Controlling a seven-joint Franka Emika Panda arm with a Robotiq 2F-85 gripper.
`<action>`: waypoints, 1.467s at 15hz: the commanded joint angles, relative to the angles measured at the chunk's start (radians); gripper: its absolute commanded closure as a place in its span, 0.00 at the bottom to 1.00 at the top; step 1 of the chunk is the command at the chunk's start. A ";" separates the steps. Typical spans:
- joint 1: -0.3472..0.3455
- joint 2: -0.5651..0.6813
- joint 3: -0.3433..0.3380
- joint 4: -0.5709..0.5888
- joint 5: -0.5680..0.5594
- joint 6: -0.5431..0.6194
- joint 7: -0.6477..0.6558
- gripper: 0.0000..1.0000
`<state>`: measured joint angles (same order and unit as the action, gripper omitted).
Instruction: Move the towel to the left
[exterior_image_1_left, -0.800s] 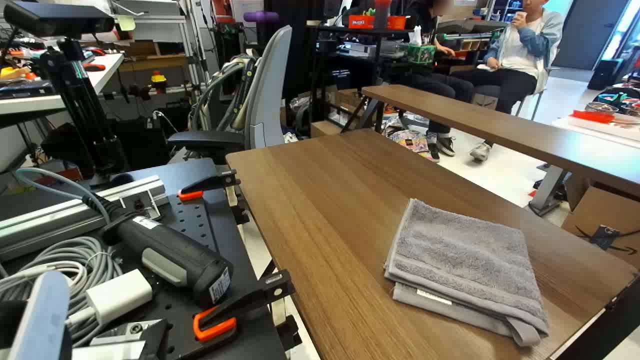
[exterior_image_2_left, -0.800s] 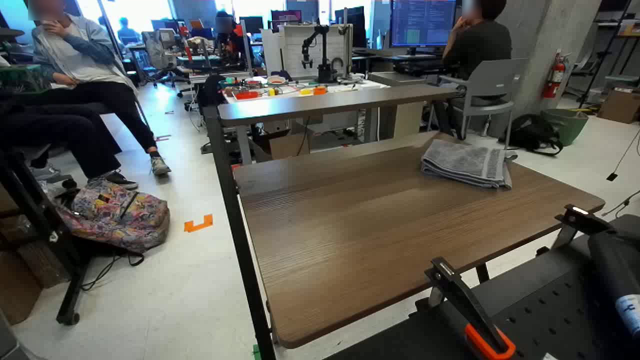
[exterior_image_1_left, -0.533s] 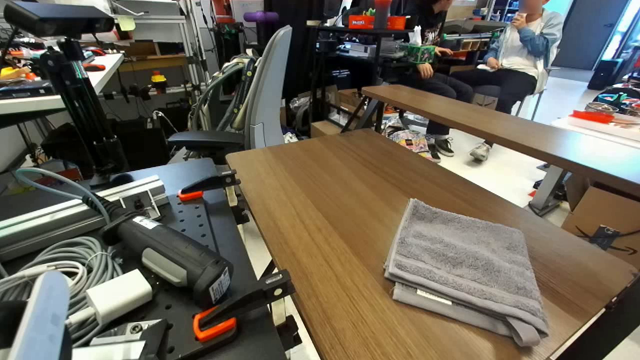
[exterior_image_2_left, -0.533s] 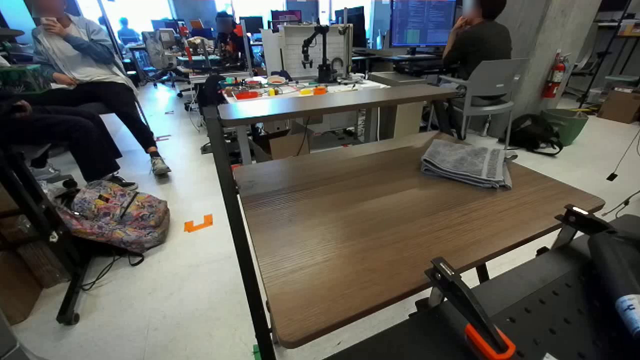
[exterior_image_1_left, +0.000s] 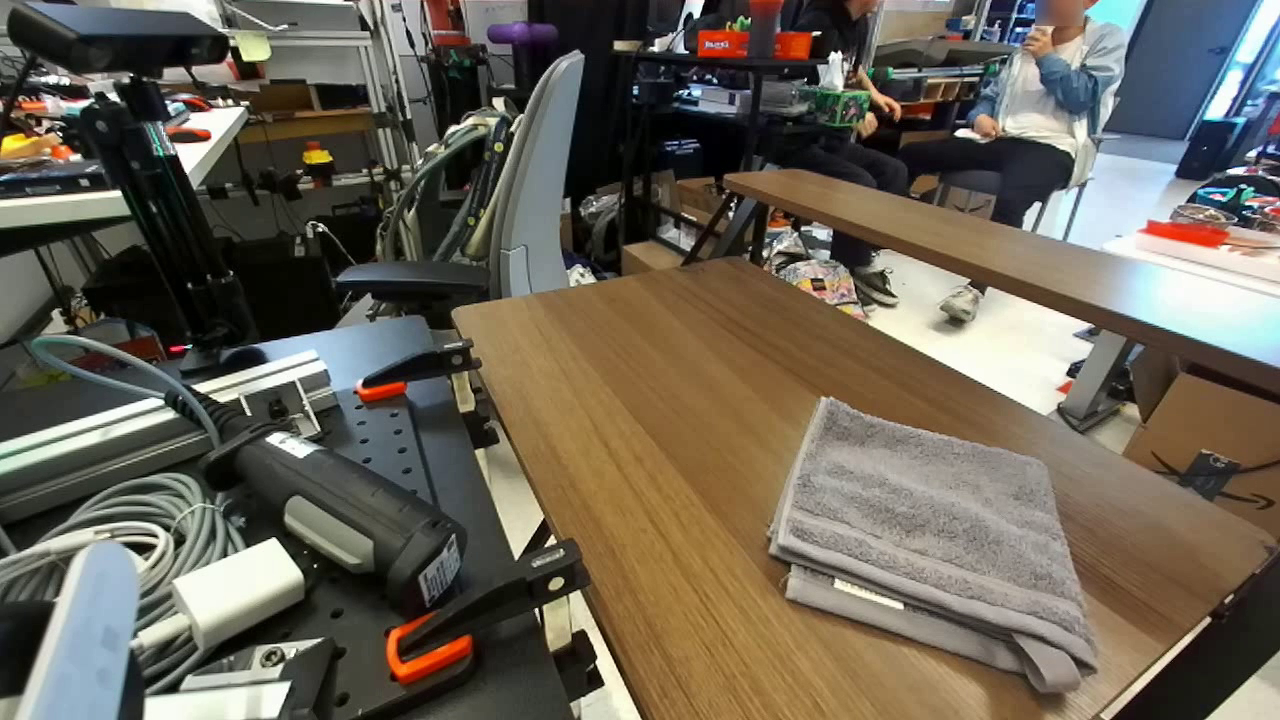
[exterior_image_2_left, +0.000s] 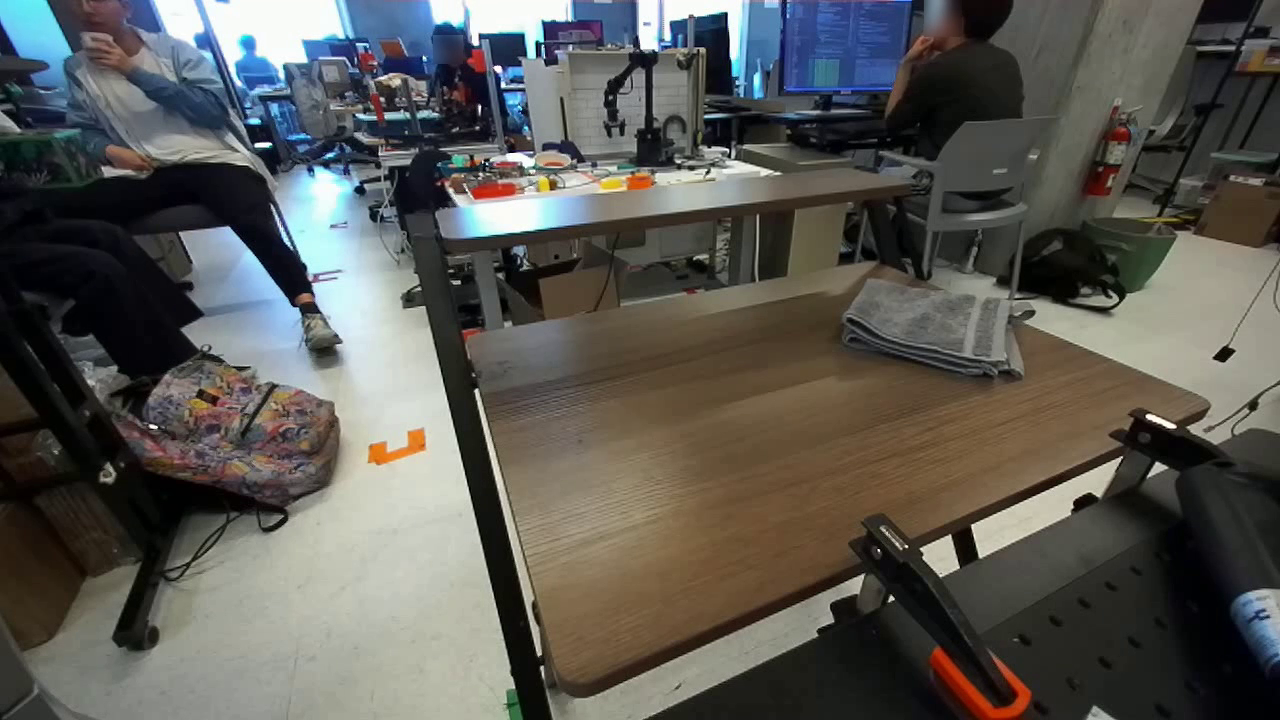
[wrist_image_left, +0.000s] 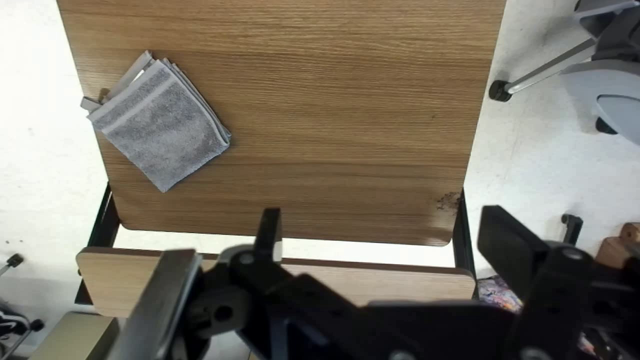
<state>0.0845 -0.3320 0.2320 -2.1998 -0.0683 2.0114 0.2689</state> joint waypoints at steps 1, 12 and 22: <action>-0.034 0.092 -0.007 0.017 -0.087 0.082 0.084 0.00; -0.095 0.436 -0.187 0.077 -0.148 0.168 0.125 0.00; -0.099 0.776 -0.396 0.201 -0.138 0.443 0.327 0.00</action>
<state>-0.0387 0.3453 -0.1162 -2.0507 -0.2097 2.3697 0.4880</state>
